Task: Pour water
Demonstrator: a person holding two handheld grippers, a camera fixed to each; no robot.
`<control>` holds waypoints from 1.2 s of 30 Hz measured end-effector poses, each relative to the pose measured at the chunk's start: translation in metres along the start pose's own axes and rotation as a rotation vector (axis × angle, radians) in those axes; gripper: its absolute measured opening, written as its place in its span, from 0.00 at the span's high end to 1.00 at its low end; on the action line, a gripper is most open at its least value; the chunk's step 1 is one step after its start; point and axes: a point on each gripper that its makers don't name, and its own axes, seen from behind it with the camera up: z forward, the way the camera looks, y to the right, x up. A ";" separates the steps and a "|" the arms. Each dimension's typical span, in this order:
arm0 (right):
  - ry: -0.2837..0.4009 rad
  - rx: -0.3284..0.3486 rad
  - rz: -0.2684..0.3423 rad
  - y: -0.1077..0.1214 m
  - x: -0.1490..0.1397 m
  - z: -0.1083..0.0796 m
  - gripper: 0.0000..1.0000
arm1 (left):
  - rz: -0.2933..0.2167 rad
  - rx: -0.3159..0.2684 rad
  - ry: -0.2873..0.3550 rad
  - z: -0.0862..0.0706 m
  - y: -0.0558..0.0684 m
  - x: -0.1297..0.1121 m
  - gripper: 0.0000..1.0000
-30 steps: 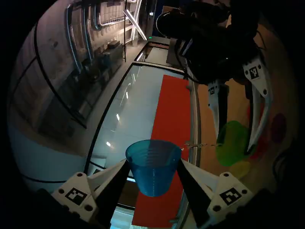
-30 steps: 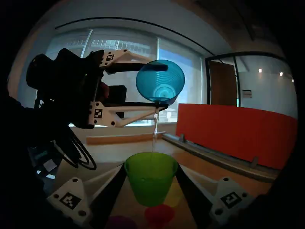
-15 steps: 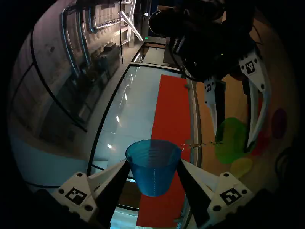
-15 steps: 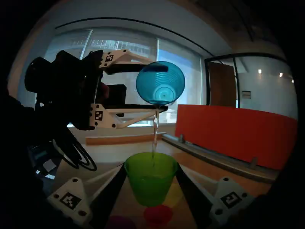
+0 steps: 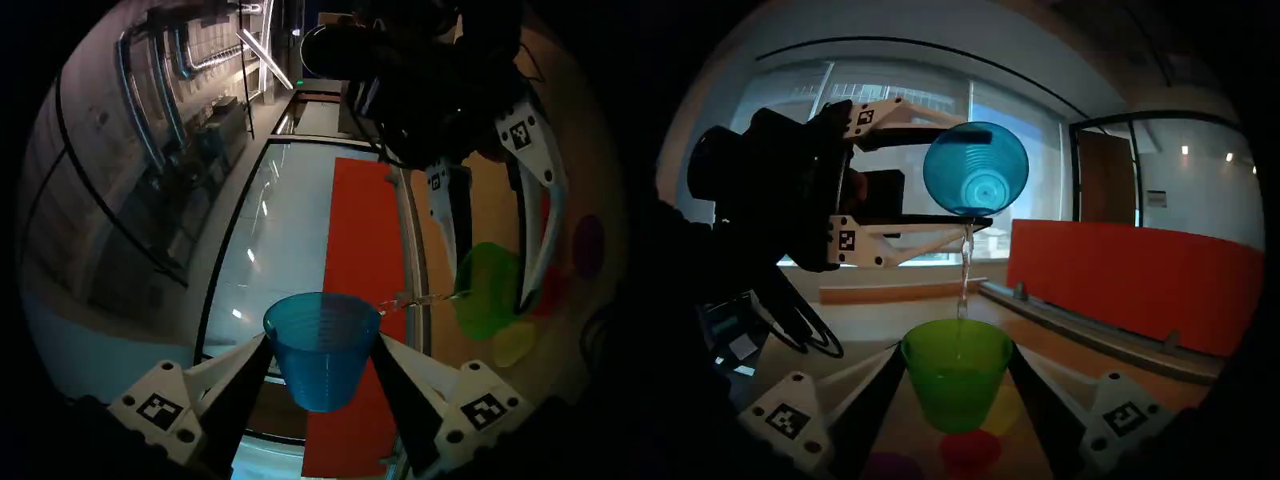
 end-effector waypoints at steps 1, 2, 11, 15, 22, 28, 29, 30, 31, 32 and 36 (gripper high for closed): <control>0.000 0.000 0.000 0.000 0.000 0.000 0.09 | 0.003 0.001 0.000 0.000 -0.001 0.000 0.16; 0.001 0.001 0.000 0.000 0.000 0.000 0.09 | 0.007 0.001 0.000 0.000 -0.001 0.001 0.16; 0.002 0.000 -0.003 0.000 0.001 -0.001 0.08 | 0.050 0.017 0.003 0.002 -0.010 0.002 0.16; 0.002 -0.001 -0.003 0.000 0.002 -0.001 0.08 | 0.066 0.023 0.007 0.002 -0.009 0.004 0.16; 0.003 -0.001 -0.006 0.000 0.003 -0.001 0.08 | 0.109 0.033 0.012 0.003 -0.007 0.008 0.16; 0.004 -0.003 -0.007 0.001 0.005 0.000 0.09 | 0.133 0.042 0.012 0.001 -0.006 0.009 0.16; 0.003 -0.003 -0.007 0.001 0.005 0.000 0.09 | 0.137 0.043 0.012 0.001 -0.005 0.009 0.16; 0.003 -0.003 -0.007 0.001 0.005 0.000 0.09 | 0.141 0.044 0.012 0.001 -0.005 0.009 0.16; 0.003 -0.003 -0.007 0.001 0.004 0.000 0.08 | 0.146 0.045 0.013 0.000 -0.005 0.010 0.16; 0.002 -0.003 -0.007 0.001 0.004 0.000 0.09 | 0.151 0.047 0.013 0.000 -0.005 0.010 0.16; 0.004 0.000 -0.006 0.001 0.004 0.000 0.08 | 0.158 0.051 0.015 -0.001 -0.006 0.010 0.16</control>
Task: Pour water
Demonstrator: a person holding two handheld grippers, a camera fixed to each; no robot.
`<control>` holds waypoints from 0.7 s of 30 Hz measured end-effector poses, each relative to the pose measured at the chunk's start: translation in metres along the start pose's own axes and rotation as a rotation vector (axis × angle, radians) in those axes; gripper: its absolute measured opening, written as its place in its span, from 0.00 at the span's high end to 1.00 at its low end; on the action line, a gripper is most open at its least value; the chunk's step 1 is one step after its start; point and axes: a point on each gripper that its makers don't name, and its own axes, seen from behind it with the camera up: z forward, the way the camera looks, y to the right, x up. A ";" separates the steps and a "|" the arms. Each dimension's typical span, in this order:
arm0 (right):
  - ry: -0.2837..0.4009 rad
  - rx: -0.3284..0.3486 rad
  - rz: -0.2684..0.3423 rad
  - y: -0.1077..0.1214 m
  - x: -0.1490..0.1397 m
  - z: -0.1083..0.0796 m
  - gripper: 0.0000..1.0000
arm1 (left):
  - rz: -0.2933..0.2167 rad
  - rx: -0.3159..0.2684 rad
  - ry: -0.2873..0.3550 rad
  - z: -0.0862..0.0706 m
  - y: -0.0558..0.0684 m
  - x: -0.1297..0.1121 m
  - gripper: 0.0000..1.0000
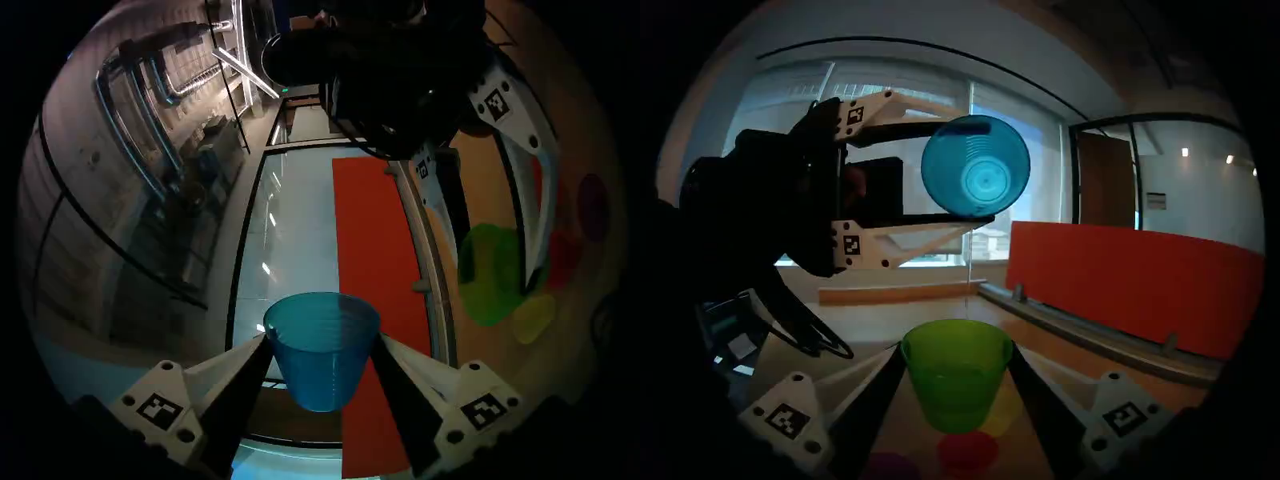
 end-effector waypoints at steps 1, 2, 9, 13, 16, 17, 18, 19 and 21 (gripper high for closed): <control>0.000 0.001 0.000 0.000 0.000 0.000 0.08 | -0.001 0.000 0.000 0.000 0.000 0.000 0.16; 0.000 0.001 0.001 -0.001 0.001 0.000 0.08 | -0.002 0.001 0.000 0.000 -0.001 0.000 0.16; -0.002 -0.003 -0.002 0.001 0.000 0.000 0.09 | -0.023 0.001 -0.001 0.000 -0.003 -0.003 0.16; 0.000 -0.004 0.000 0.002 0.001 0.001 0.09 | -0.065 -0.001 -0.004 0.000 -0.002 -0.005 0.16; 0.000 -0.005 -0.001 0.002 0.001 0.001 0.08 | -0.120 -0.006 -0.011 0.000 0.000 -0.008 0.16; 0.000 -0.006 -0.002 0.002 0.002 0.001 0.08 | -0.144 -0.008 -0.014 0.001 0.001 -0.010 0.16; 0.000 -0.006 -0.003 0.002 0.002 0.001 0.08 | -0.171 -0.013 -0.019 0.002 0.003 -0.012 0.16; 0.000 -0.007 -0.003 0.002 0.002 0.001 0.08 | -0.204 -0.021 -0.025 0.002 0.006 -0.014 0.16; -0.001 -0.009 -0.004 0.002 0.002 0.000 0.08 | -0.276 -0.037 -0.038 0.003 0.012 -0.019 0.16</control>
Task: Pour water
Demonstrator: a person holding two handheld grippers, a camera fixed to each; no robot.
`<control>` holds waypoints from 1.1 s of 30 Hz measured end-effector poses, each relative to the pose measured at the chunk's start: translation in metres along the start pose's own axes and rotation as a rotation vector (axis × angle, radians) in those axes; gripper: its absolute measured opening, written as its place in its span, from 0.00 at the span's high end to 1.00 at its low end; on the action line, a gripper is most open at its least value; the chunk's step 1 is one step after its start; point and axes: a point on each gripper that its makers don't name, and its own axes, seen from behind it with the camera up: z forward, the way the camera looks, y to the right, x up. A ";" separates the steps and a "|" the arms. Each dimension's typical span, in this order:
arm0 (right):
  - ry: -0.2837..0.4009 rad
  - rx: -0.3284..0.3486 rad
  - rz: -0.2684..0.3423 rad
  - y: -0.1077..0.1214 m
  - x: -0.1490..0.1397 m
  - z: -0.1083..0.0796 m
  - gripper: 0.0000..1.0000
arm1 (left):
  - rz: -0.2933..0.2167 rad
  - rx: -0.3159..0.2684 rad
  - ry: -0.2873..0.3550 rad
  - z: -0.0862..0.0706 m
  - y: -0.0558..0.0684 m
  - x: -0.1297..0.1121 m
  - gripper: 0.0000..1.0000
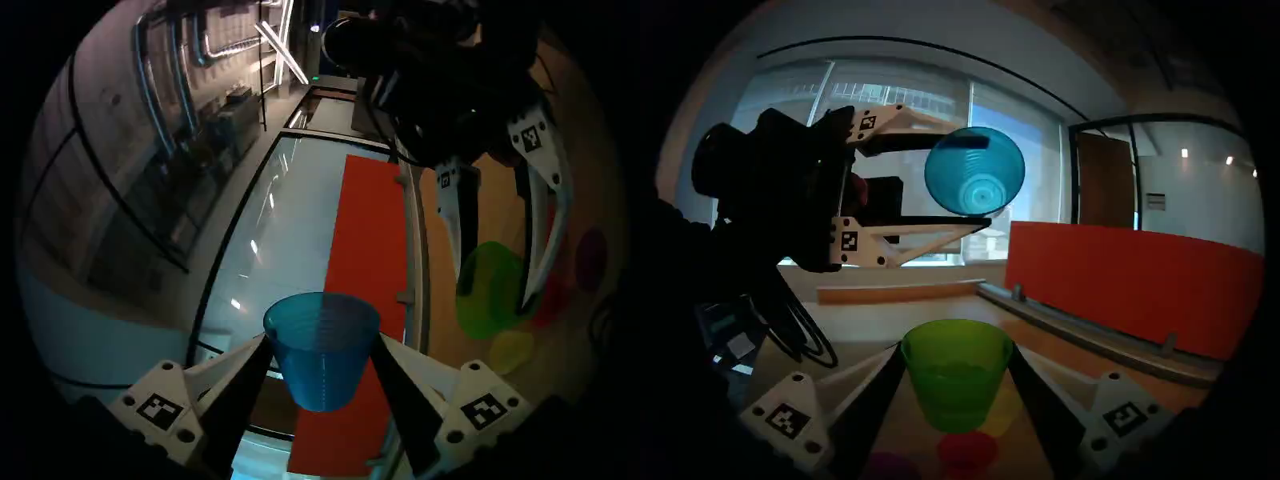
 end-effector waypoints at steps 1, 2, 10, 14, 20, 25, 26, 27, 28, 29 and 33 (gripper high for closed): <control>0.000 -0.001 0.000 0.000 0.000 0.000 0.08 | -0.038 -0.006 -0.005 0.001 0.001 -0.003 0.16; 0.000 -0.003 0.000 0.000 0.001 -0.001 0.08 | -0.081 -0.014 -0.011 0.001 0.003 -0.006 0.16; 0.001 -0.017 0.000 0.005 0.001 -0.006 0.09 | -0.387 -0.043 -0.047 0.002 0.012 -0.029 0.16; 0.002 -0.022 0.001 0.007 0.001 -0.009 0.08 | -0.533 -0.057 -0.049 0.000 0.016 -0.035 0.16; 0.003 -0.029 -0.001 0.008 0.001 -0.011 0.08 | -0.728 -0.064 -0.052 -0.002 0.018 -0.043 0.16; 0.010 -0.036 -0.006 0.009 0.004 -0.014 0.09 | -0.866 -0.063 -0.059 -0.004 0.019 -0.048 0.16; 0.013 -0.038 -0.008 0.010 0.005 -0.014 0.08 | -0.886 -0.064 -0.059 -0.005 0.020 -0.049 0.16; 0.015 -0.039 -0.008 0.010 0.006 -0.015 0.08 | -0.902 -0.064 -0.059 -0.006 0.020 -0.050 0.16; 0.018 -0.040 -0.008 0.011 0.008 -0.016 0.09 | -0.914 -0.065 -0.058 -0.007 0.020 -0.050 0.16; 0.020 -0.041 -0.007 0.011 0.009 -0.016 0.09 | -0.928 -0.066 -0.057 -0.008 0.020 -0.050 0.16; 0.030 -0.046 -0.005 0.013 0.015 -0.018 0.09 | -0.983 -0.067 -0.046 -0.012 0.018 -0.050 0.16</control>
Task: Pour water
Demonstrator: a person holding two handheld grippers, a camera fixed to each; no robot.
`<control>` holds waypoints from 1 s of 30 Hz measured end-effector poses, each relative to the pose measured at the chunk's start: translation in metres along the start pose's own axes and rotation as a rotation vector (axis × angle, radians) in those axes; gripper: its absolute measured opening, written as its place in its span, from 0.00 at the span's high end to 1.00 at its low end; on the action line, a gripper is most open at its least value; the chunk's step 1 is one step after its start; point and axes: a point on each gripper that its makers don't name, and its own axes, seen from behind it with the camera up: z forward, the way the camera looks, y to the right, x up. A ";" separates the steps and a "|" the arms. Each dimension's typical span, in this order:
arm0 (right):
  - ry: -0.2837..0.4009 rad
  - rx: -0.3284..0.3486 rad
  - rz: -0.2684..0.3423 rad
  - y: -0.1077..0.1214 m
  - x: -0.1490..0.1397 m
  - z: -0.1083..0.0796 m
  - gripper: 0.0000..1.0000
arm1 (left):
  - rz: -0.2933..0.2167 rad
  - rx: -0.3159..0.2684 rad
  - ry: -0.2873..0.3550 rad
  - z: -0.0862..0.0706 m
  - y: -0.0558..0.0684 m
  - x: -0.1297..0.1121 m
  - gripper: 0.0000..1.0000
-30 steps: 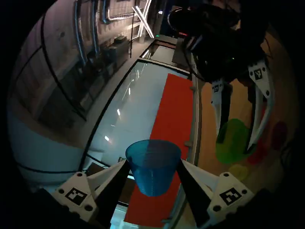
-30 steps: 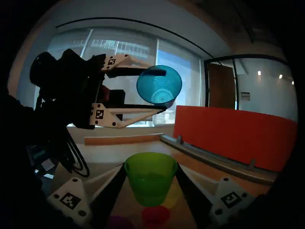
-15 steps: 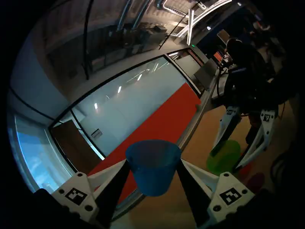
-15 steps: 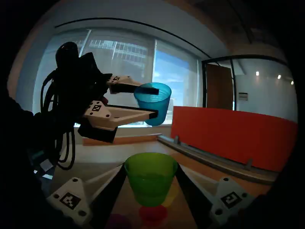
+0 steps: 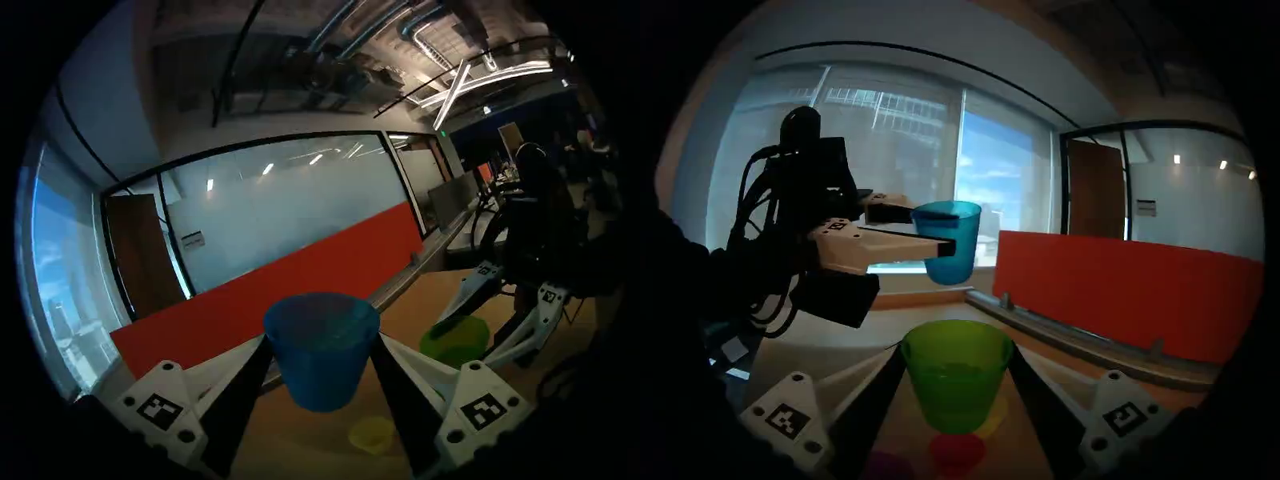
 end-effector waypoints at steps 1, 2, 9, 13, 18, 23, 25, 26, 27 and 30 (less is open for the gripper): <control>0.002 -0.001 0.001 0.000 0.001 0.000 0.09 | -0.013 -0.001 0.000 -0.001 -0.001 0.000 0.16; 0.003 -0.003 0.001 0.001 0.002 -0.001 0.09 | -0.027 -0.002 0.001 -0.002 -0.001 0.000 0.16; 0.005 -0.008 -0.002 0.000 0.006 -0.005 0.08 | -0.145 -0.017 -0.009 -0.006 0.001 -0.006 0.16; 0.004 -0.009 -0.004 -0.001 0.006 -0.005 0.09 | -0.242 -0.039 -0.015 -0.004 0.005 -0.009 0.16; 0.003 -0.007 -0.007 -0.003 0.007 -0.006 0.09 | -0.306 -0.053 -0.004 -0.004 0.002 -0.004 0.16; -0.005 -0.010 -0.002 -0.001 0.005 -0.006 0.09 | -0.295 -0.048 -0.012 -0.006 0.000 -0.009 0.16; -0.008 -0.011 0.002 0.001 0.005 -0.007 0.09 | -0.299 -0.050 -0.026 -0.007 0.001 -0.015 0.16; -0.011 -0.012 0.004 0.001 0.004 -0.007 0.09 | -0.302 -0.051 -0.034 -0.008 0.002 -0.019 0.16; -0.013 -0.013 0.005 0.002 0.004 -0.008 0.09 | -0.306 -0.052 -0.042 -0.008 0.002 -0.022 0.16; -0.023 -0.019 0.009 0.005 0.002 -0.010 0.09 | -0.317 -0.053 -0.067 -0.009 0.002 -0.035 0.16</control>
